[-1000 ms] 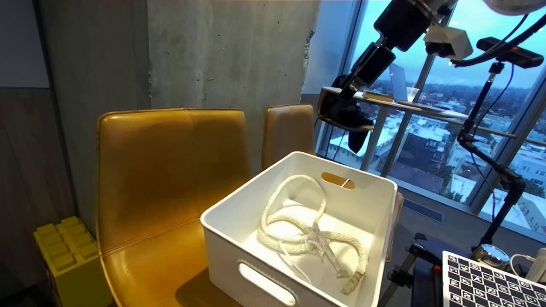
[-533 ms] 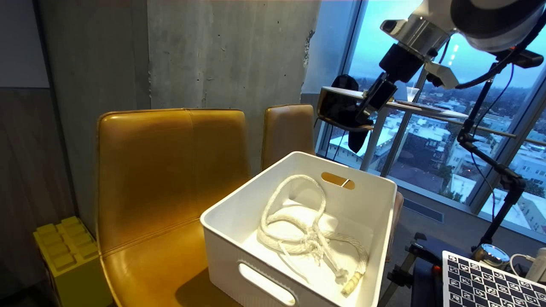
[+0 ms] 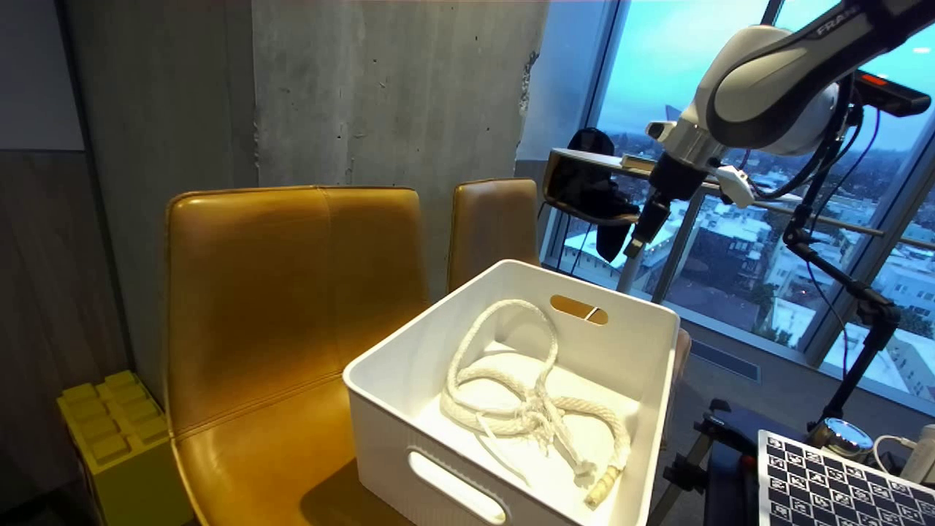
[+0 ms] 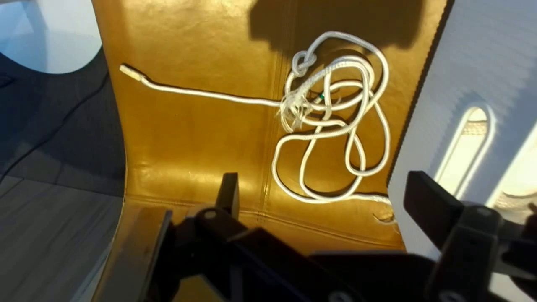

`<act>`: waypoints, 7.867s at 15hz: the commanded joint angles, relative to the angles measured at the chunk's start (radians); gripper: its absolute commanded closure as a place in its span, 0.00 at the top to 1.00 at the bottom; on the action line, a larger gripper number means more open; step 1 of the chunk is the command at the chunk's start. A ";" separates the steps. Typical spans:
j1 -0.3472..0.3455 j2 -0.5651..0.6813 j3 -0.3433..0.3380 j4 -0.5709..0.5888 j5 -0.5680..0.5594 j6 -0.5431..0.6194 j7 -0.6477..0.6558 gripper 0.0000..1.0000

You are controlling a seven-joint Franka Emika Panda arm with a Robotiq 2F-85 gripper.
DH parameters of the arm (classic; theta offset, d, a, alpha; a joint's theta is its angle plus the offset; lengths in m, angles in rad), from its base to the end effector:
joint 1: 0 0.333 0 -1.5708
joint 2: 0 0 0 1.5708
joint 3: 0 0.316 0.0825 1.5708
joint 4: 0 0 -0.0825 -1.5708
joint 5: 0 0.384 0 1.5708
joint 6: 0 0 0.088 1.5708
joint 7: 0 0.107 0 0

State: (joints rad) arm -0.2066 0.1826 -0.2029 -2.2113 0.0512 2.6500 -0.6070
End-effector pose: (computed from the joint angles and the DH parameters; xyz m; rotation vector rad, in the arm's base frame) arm 0.5251 -0.2277 0.3242 2.9808 0.2444 0.3377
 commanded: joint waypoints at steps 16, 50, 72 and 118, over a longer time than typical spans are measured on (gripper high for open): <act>-0.096 0.413 0.080 0.255 -0.097 0.000 0.102 1.00; -0.032 0.513 0.072 0.458 -0.147 -0.126 0.291 0.00; 0.226 -0.341 0.238 0.429 -0.177 -0.452 0.278 0.00; 0.144 -0.312 0.041 0.108 -0.078 -0.386 0.119 0.91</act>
State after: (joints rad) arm -0.0217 -0.1602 -0.1132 -2.0741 -0.0509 2.2024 -0.3986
